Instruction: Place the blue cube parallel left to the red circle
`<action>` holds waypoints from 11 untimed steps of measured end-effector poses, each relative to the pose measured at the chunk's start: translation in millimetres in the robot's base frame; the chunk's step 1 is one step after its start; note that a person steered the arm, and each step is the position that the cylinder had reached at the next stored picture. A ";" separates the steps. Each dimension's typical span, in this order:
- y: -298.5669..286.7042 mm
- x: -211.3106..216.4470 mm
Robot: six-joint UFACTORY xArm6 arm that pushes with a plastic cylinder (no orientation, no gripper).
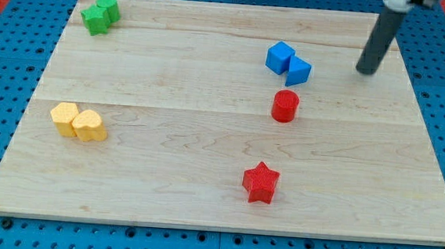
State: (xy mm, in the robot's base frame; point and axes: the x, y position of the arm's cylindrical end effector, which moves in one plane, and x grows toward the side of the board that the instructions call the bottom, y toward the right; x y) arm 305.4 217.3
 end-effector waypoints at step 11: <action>-323.0 83.3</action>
